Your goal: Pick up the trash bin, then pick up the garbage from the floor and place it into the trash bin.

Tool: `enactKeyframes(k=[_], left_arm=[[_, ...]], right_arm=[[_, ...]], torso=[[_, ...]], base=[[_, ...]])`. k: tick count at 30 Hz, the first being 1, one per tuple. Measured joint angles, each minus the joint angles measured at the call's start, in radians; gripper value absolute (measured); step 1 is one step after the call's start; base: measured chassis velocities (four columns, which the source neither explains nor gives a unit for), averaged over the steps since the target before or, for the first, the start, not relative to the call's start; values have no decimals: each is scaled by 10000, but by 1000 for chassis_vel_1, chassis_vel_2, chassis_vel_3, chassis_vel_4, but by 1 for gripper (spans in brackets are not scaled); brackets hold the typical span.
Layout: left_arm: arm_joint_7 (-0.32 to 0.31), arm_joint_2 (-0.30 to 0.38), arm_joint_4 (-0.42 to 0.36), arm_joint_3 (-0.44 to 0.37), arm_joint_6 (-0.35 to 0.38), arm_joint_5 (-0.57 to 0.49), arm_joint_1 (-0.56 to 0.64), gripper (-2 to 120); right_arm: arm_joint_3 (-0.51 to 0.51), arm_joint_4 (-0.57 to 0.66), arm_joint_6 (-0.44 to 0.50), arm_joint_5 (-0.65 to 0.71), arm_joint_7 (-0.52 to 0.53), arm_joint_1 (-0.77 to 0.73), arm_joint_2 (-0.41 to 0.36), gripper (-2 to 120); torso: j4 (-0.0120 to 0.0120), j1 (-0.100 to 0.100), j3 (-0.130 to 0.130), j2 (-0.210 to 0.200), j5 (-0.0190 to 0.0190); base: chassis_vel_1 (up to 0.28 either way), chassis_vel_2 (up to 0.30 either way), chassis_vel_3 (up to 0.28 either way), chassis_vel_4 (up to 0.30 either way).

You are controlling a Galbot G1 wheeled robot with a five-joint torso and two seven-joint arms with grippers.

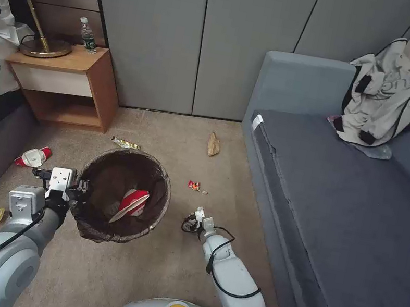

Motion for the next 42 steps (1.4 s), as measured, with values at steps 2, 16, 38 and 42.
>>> enactKeyframes(k=[2,16,38,42], left_arm=[[0,7,0,2,0,-1,-11,2],[-2,66,0,53,0,-32,-145,2],[-55,266,0,-50,0,-318,-383,2],[-56,308,0,-41,0,-364,-454,2]], right_arm=[[-1,2,9,11,25,-4,8,58],[-25,26,36,-46,155,-57,20,23],[557,5075,-527,691,446,-1067,-1678,0],[827,6971,-968,1298,327,-1279,-2206,0]], torso=[[0,0,0,0,-2],[4,0,1,0,3],[-3,1,1,-1,-1],[-3,0,1,-1,-1]], base=[[0,0,0,0],[0,0,0,0],[0,0,0,0],[0,0,0,0]])
